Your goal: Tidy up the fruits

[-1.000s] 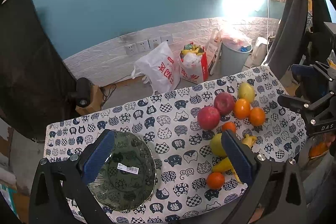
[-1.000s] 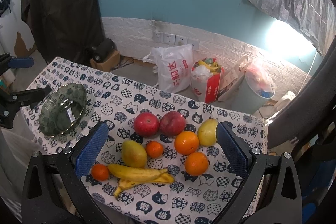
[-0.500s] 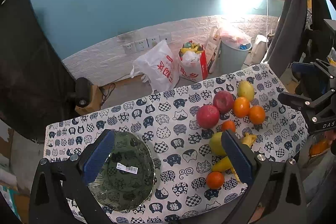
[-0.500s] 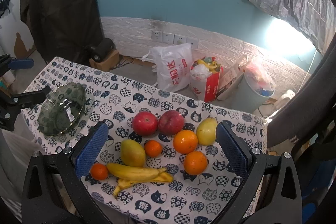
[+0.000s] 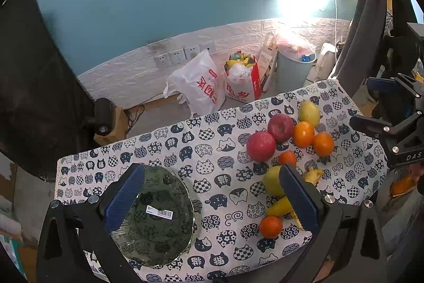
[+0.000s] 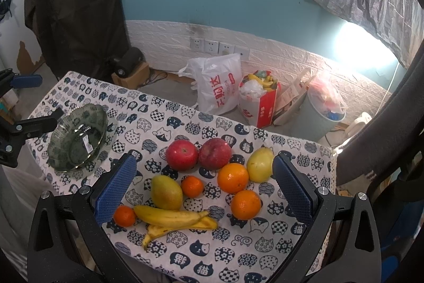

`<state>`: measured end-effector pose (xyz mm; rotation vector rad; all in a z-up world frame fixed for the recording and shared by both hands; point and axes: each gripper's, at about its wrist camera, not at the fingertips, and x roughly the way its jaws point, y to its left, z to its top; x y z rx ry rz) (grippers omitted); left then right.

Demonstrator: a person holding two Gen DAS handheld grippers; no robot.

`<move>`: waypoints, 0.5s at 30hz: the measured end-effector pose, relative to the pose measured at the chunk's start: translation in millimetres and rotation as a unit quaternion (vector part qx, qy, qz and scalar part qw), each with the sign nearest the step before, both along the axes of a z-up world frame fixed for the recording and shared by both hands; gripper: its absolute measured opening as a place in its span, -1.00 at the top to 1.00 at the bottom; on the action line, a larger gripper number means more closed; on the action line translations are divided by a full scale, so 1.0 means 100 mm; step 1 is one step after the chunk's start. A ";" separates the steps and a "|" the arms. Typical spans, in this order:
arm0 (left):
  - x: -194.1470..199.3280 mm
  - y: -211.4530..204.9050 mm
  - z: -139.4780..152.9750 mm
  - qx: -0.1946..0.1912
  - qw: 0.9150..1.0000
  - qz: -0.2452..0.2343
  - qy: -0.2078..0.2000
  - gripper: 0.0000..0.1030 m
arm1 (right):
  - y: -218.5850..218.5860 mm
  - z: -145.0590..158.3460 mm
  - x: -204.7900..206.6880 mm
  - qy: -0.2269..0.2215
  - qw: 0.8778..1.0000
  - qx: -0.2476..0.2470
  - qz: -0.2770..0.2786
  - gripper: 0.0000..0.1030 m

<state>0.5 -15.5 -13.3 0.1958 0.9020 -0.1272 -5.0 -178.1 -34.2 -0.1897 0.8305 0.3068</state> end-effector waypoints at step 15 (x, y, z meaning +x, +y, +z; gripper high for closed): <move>0.02 -0.03 0.00 0.001 1.000 -0.003 0.008 -0.99 | -0.06 -0.04 0.00 0.004 1.000 -0.003 -0.003 -0.95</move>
